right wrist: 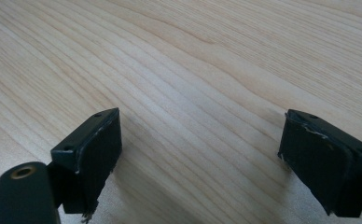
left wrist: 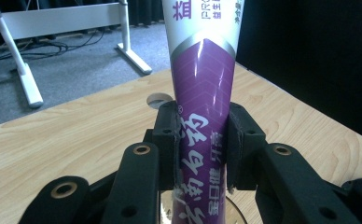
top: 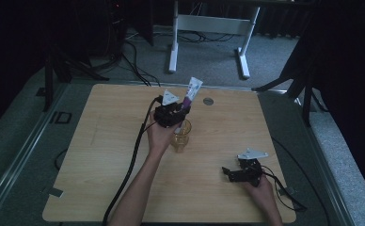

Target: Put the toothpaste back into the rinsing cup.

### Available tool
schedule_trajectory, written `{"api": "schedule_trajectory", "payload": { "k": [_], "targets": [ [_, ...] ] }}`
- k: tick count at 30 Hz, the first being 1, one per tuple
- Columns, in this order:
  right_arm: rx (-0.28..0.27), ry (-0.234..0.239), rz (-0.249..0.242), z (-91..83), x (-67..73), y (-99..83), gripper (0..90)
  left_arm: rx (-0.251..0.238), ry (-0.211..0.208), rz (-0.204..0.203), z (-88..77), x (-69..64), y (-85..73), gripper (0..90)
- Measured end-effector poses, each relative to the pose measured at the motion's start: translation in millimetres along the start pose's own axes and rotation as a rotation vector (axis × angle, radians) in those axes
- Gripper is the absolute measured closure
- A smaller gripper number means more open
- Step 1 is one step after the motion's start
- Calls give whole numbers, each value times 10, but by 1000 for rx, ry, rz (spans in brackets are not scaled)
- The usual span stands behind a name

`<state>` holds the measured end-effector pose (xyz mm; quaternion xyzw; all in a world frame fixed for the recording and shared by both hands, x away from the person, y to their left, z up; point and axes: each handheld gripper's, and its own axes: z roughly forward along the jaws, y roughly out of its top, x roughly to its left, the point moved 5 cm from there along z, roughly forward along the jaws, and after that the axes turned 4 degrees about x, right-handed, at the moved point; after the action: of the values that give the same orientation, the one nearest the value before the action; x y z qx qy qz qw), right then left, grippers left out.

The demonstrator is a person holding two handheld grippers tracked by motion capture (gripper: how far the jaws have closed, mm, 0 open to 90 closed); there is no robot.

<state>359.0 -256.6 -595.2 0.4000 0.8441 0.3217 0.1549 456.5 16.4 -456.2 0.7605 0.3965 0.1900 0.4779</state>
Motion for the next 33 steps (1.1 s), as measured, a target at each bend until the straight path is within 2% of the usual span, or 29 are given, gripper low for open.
{"api": "schedule_trajectory", "payload": {
  "k": [12,19,22,26,27,30,33],
  "targets": [
    [0,0,-1,0,-1,0,126,35,4,9,72,-8,-129,687],
    [1,0,0,0,0,-1,126,79,10,27,132,-28,-242,681],
    [0,0,-1,0,-1,0,126,108,7,42,164,-36,-311,671],
    [0,0,0,0,0,0,126,144,31,59,188,-44,-378,639],
    [1,0,1,0,0,-1,126,170,33,65,212,-49,-443,636],
    [1,0,1,0,1,-1,126,118,19,43,178,-54,-473,612],
    [2,0,0,-1,0,-1,127,75,16,31,121,-51,-467,534]
  ]
}}
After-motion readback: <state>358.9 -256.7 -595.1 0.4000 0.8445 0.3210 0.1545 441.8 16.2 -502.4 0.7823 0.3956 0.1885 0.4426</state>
